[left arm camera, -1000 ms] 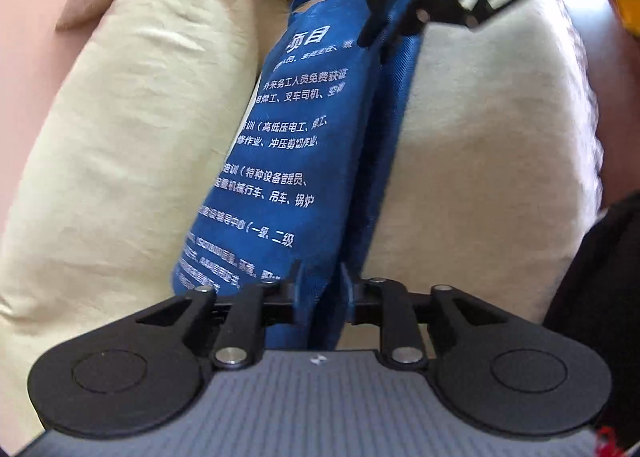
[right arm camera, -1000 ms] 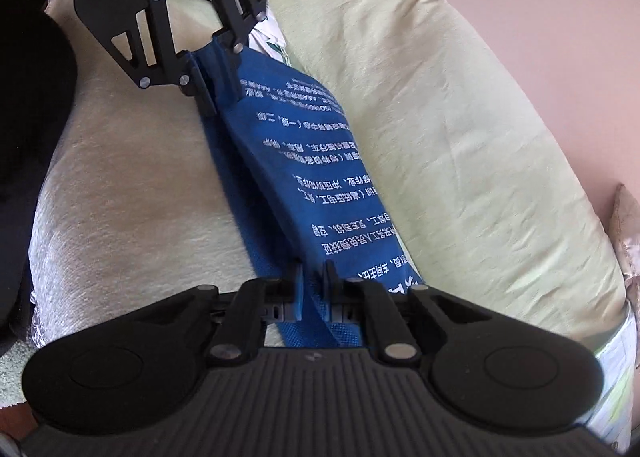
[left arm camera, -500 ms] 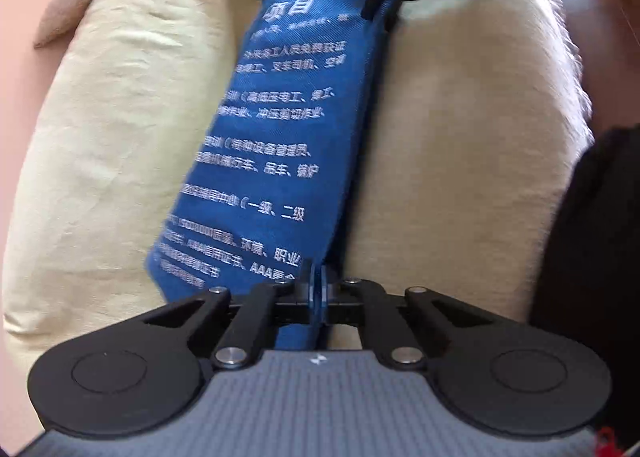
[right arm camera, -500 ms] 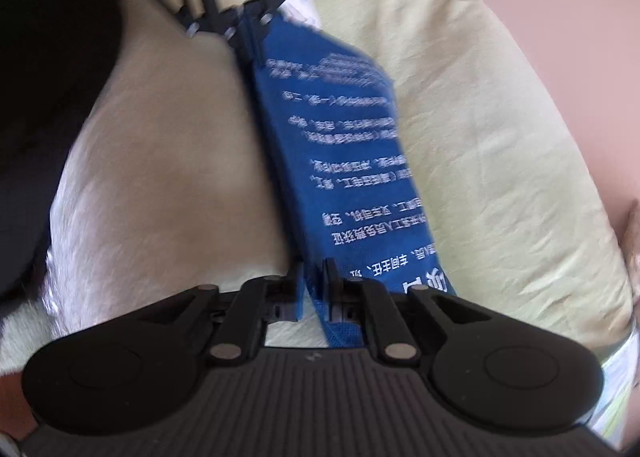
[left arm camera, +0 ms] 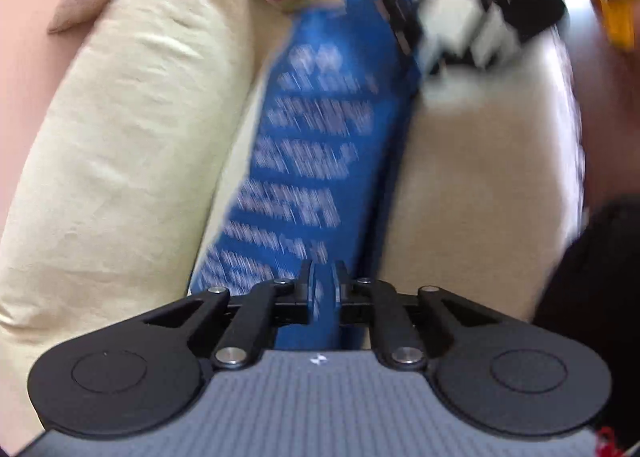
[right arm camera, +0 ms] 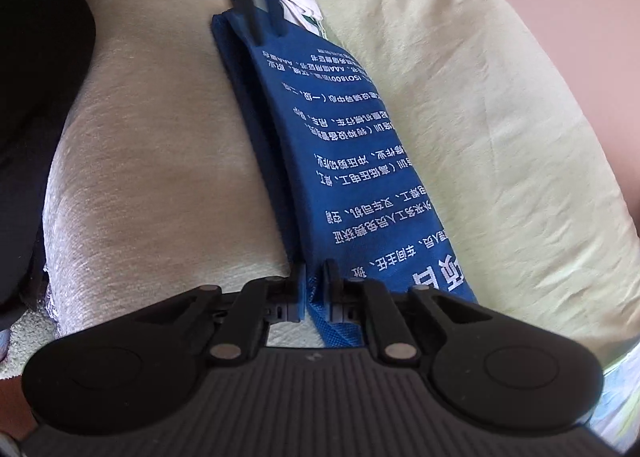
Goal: Fold shopping bag
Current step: 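Press the folded bag flat with the right gripper along the fold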
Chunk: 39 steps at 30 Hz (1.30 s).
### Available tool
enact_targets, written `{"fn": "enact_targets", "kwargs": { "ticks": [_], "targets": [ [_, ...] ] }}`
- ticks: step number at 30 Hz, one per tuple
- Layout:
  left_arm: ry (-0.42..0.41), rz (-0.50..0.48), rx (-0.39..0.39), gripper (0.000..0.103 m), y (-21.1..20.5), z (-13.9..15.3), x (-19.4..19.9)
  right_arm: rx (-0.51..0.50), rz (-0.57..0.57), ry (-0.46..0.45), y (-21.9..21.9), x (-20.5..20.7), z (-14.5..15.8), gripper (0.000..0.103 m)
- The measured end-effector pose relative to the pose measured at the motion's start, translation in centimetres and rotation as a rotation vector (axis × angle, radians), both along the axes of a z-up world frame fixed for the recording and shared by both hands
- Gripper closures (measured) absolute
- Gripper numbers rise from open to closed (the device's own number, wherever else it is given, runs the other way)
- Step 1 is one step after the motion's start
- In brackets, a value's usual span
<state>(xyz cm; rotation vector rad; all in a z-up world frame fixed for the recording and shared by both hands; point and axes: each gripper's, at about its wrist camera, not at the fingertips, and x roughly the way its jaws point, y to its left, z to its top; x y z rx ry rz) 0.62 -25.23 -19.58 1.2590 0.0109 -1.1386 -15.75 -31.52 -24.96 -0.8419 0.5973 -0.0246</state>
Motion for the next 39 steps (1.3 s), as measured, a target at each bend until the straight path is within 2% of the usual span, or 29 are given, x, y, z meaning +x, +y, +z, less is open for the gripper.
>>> {"fn": "enact_targets", "kwargs": {
  "ticks": [3,4,6,8,10,12,13,14,15,17,19,23,27,31,33,34,35,37,38,39],
  "targets": [
    [0.061,0.036,-0.011,0.093,-3.0,-1.0,0.6,-0.003,0.003,-0.002,0.0,-0.1,0.0,0.095],
    [0.082,0.048,-0.014,0.101,-4.0,-1.4,0.8,-0.004,0.002,-0.004,0.0,-0.1,-0.1,0.095],
    [0.062,0.066,-0.001,0.103,-4.7,-3.3,1.0,0.007,-0.027,-0.018,0.1,-0.1,0.1,0.090],
    [0.037,0.079,0.002,0.103,-4.9,-4.6,1.0,0.078,-0.087,-0.038,-0.4,-0.1,1.0,0.070],
    [0.032,0.091,-0.005,0.103,-5.0,-4.8,0.9,0.237,-0.174,-0.093,-1.7,-0.8,2.8,0.069],
    [0.040,0.100,-0.003,0.103,-5.1,-4.6,1.0,0.497,-0.250,-0.201,-3.7,-2.5,5.1,0.070],
    [0.036,0.099,-0.001,0.103,-5.1,-4.6,0.9,0.617,-0.273,-0.253,-4.5,-3.3,6.1,0.079],
    [0.031,0.099,0.001,0.103,-5.1,-4.7,0.9,0.679,-0.277,-0.277,-4.8,-3.7,6.5,0.091],
    [0.026,0.098,0.003,0.103,-5.1,-4.7,0.9,0.721,-0.282,-0.293,-5.1,-3.9,6.6,0.096],
    [0.017,0.096,0.006,0.103,-5.2,-4.8,0.9,0.707,-0.302,-0.269,-5.0,-3.6,5.9,0.098],
    [0.016,0.101,0.007,0.103,-5.2,-4.8,0.8,0.645,-0.346,-0.221,-4.9,-3.0,4.0,0.099],
    [-0.024,0.097,0.006,0.103,-5.2,-5.2,0.5,0.547,-0.417,-0.188,-5.4,-2.3,1.5,0.103],
    [-0.086,0.072,0.013,0.103,-4.9,-5.6,-0.1,0.521,-0.433,-0.214,-6.5,-2.1,1.0,0.103],
    [-0.123,0.048,0.033,0.103,-4.4,-6.4,-0.3,0.559,-0.456,-0.214,-7.4,-2.0,2.2,0.102],
    [-0.139,0.040,0.032,0.103,-4.2,-6.8,-0.4,0.548,-0.424,-0.255,-6.9,-3.2,3.9,0.088],
    [-0.142,0.039,0.031,0.103,-4.2,-6.9,-0.5,0.524,-0.405,-0.264,-6.6,-3.9,4.5,0.071],
    [-0.141,0.039,0.031,0.103,-4.2,-6.9,-0.8,0.459,-0.378,-0.245,-5.9,-4.5,4.6,0.067],
    [-0.146,0.033,0.033,0.103,-4.1,-6.9,-0.8,0.330,-0.324,-0.205,-4.8,-5.6,4.6,0.067],
    [-0.151,0.030,0.033,0.103,-4.0,-7.0,-0.8,0.249,-0.297,-0.170,-4.3,-5.9,4.0,0.067],
    [-0.156,0.028,0.033,0.103,-4.1,-7.1,-0.8,0.126,-0.258,-0.121,-3.7,-6.1,3.0,0.068]
  ]
}}
